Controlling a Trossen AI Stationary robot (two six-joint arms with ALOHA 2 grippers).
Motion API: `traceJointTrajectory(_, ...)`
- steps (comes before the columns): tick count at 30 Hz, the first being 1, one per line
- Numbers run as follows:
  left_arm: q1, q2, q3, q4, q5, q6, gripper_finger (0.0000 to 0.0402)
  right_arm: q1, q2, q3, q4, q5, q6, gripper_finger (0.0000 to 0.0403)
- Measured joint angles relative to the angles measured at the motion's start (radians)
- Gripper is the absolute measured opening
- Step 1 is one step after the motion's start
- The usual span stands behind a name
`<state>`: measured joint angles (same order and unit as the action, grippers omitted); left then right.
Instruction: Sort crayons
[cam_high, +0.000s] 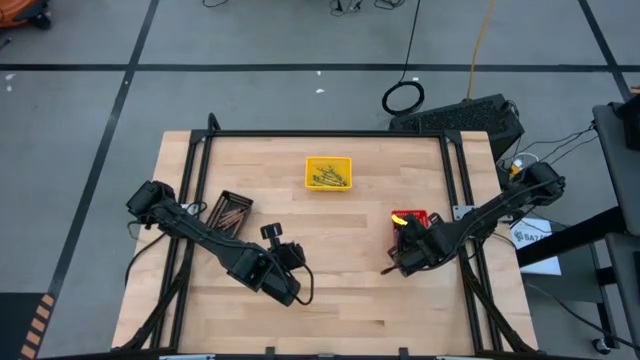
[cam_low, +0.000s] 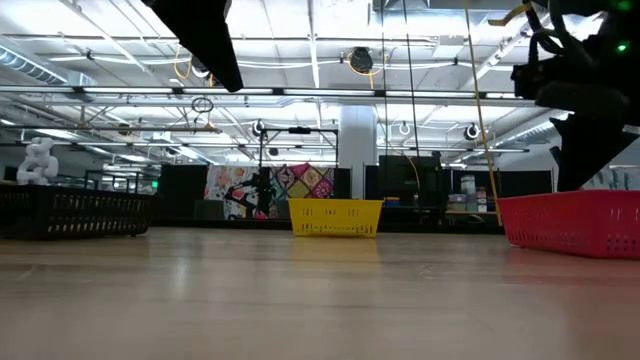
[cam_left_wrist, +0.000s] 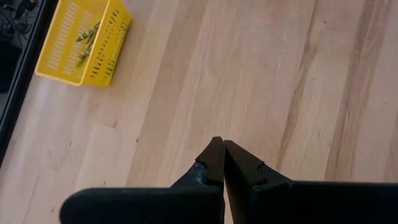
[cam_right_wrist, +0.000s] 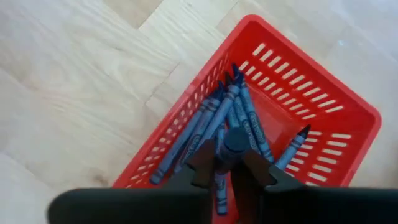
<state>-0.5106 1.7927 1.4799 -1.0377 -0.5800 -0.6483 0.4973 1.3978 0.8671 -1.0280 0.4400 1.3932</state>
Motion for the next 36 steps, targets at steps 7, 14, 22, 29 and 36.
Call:
traceJointTrajectory(7,0.0,0.0,0.0,0.0,0.0,0.0,0.0008,0.0,0.001,0.001,-0.032,-0.002,-0.023,0.0081)
traceJointTrajectory(14,0.0,0.0,0.0,-0.001,-0.083,0.012,0.0008,0.003,-0.044,0.001,-0.046,-0.079,-0.013,0.0099)
traceJointTrajectory(22,-0.016,-0.021,0.0,-0.034,-0.083,0.028,0.0008,0.01,-0.191,0.001,-0.05,-0.079,0.009,0.0098)
traceJointTrajectory(29,-0.057,-0.137,-0.001,-0.048,-0.159,0.005,0.0008,0.01,-0.339,0.002,-0.057,-0.158,0.05,0.0098)
traceJointTrajectory(36,-0.126,-0.305,-0.001,-0.098,-0.263,-0.001,0.0008,0.016,-0.438,0.002,-0.041,-0.271,0.041,0.0098)
